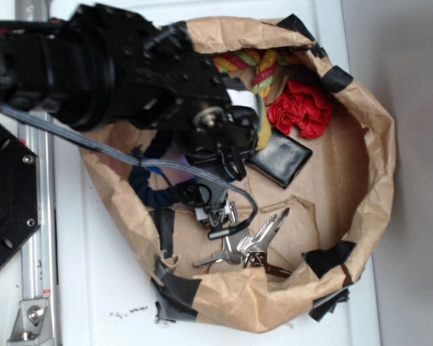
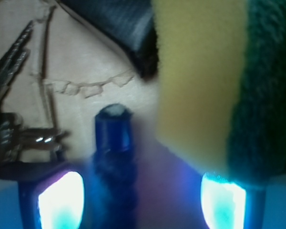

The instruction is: Grab the blue rope.

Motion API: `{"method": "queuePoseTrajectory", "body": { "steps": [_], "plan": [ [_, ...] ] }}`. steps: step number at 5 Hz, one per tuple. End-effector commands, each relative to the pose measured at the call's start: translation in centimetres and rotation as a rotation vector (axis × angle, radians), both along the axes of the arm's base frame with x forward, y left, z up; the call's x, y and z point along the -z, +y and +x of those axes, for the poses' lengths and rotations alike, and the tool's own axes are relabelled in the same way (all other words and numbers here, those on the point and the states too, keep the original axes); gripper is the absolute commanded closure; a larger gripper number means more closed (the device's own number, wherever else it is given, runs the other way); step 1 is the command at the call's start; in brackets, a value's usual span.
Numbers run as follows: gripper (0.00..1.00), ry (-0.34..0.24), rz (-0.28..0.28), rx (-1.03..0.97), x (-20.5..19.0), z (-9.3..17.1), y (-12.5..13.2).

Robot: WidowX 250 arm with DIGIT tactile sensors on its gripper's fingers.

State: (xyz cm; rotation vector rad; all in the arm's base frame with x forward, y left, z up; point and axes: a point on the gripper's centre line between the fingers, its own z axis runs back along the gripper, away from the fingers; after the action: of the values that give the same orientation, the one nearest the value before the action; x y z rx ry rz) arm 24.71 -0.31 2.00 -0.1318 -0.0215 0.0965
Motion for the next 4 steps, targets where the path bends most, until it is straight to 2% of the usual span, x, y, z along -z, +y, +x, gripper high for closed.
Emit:
{"method": "queuePoseTrajectory", "body": {
  "steps": [1, 2, 4],
  "plan": [
    [1.00, -0.027, 0.011, 0.017, 0.1, 0.1, 0.4],
    [1.00, -0.032, 0.022, 0.039, 0.1, 0.1, -0.2],
    [1.00, -0.048, 0.000, 0.150, 0.5, -0.6, -2.7]
  ]
}}
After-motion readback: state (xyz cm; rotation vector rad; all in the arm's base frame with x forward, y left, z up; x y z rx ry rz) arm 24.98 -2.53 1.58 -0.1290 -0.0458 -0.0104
